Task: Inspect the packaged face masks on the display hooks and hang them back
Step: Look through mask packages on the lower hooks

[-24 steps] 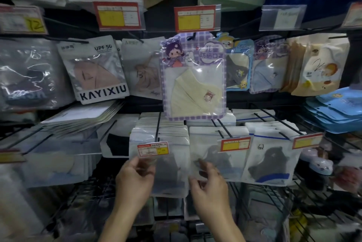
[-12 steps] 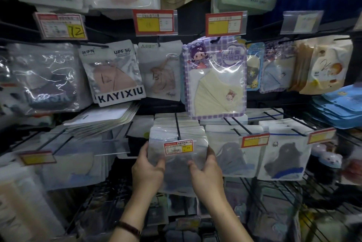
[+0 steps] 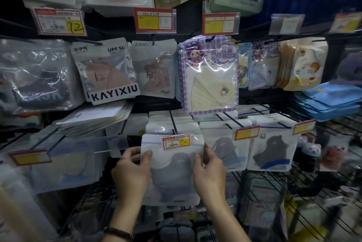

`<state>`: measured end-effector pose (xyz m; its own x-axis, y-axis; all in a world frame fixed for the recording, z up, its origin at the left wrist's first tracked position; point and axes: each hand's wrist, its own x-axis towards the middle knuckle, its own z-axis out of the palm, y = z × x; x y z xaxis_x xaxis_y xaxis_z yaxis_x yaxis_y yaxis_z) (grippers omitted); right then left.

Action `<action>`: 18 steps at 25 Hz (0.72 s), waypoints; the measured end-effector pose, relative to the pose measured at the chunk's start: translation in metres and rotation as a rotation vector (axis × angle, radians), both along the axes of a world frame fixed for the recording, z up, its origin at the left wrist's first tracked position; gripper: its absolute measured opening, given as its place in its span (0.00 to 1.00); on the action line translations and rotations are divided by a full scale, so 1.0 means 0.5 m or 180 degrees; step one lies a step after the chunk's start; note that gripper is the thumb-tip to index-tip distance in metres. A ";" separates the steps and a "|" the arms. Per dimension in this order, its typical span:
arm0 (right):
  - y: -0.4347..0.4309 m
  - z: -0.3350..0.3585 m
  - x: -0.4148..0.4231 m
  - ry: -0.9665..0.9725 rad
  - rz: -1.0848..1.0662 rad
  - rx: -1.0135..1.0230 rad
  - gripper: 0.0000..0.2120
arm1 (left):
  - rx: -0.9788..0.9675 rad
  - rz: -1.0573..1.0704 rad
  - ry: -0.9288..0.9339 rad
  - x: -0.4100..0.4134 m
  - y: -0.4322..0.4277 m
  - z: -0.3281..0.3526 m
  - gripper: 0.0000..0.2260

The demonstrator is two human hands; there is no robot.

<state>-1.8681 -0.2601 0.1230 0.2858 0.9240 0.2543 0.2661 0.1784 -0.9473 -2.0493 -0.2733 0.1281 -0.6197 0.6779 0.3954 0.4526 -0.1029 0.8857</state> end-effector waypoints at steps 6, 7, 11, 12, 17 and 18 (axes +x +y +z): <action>-0.041 -0.015 0.013 0.0945 -0.0118 0.0438 0.11 | 0.0733 -0.0229 -0.0798 0.003 -0.048 -0.031 0.09; -0.046 -0.015 0.017 0.1120 -0.0098 0.0510 0.12 | 0.0841 -0.0274 -0.0896 0.010 -0.057 -0.032 0.09; -0.061 -0.028 0.038 0.1566 -0.0018 0.0730 0.14 | 0.1102 -0.0388 -0.1245 0.039 -0.079 -0.042 0.09; -0.064 -0.036 0.047 0.1588 -0.0025 0.0773 0.14 | 0.1108 -0.0408 -0.1324 0.047 -0.082 -0.049 0.09; -0.064 -0.087 0.098 0.1650 -0.0160 0.0637 0.16 | 0.0939 -0.0462 -0.1671 0.101 -0.082 -0.091 0.10; -0.060 -0.094 0.110 0.1653 -0.0216 0.0603 0.16 | 0.0888 -0.0472 -0.1711 0.114 -0.078 -0.094 0.09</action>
